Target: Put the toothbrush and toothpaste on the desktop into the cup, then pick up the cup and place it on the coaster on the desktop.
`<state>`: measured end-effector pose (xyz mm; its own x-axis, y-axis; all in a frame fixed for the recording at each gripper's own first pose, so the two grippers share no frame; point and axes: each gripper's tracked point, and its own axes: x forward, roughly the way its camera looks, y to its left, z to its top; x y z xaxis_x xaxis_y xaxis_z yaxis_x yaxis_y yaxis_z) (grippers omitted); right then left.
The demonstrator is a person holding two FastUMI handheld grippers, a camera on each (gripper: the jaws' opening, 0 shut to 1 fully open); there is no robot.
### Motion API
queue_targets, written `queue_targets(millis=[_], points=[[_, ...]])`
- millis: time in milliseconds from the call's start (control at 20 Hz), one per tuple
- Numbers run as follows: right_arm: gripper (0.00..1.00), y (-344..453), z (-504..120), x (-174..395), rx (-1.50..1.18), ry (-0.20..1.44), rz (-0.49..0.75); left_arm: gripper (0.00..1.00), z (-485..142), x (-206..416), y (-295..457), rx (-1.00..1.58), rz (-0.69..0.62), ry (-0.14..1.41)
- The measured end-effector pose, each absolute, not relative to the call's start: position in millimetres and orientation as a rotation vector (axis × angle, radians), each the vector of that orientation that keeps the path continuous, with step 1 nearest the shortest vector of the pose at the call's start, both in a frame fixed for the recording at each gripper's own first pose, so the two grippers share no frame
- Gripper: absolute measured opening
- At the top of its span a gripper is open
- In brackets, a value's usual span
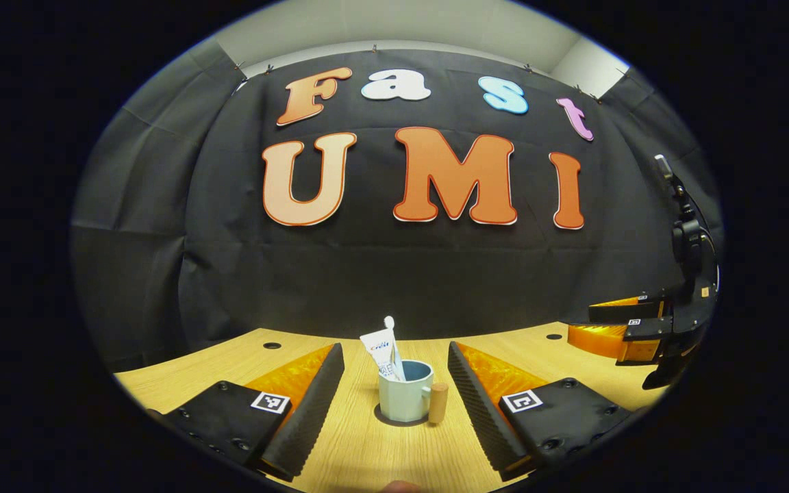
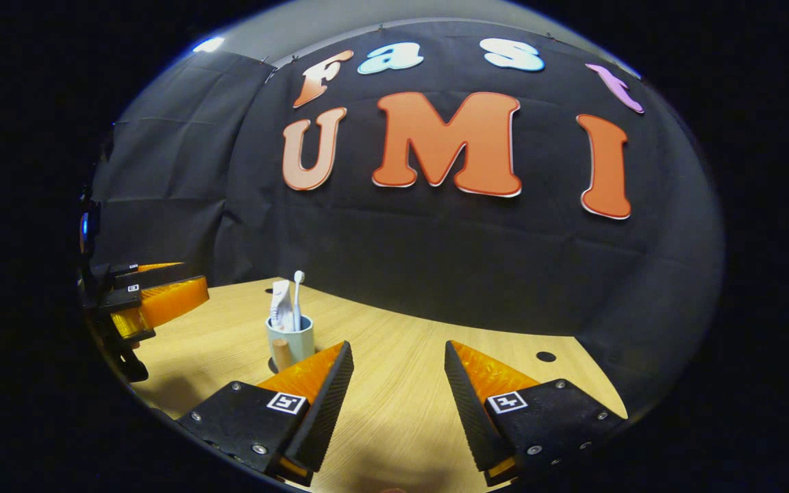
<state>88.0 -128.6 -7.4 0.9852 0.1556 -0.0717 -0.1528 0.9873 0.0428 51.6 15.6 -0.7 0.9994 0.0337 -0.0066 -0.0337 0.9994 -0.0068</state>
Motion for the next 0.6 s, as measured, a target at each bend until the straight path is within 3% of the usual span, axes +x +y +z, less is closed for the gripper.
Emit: queue_targets(millis=[600], points=[[0.89,-158.8,13.7,66.5,0.016,-0.040,0.031,0.96,40.0,36.2,20.0,-0.005,0.047,-0.143]])
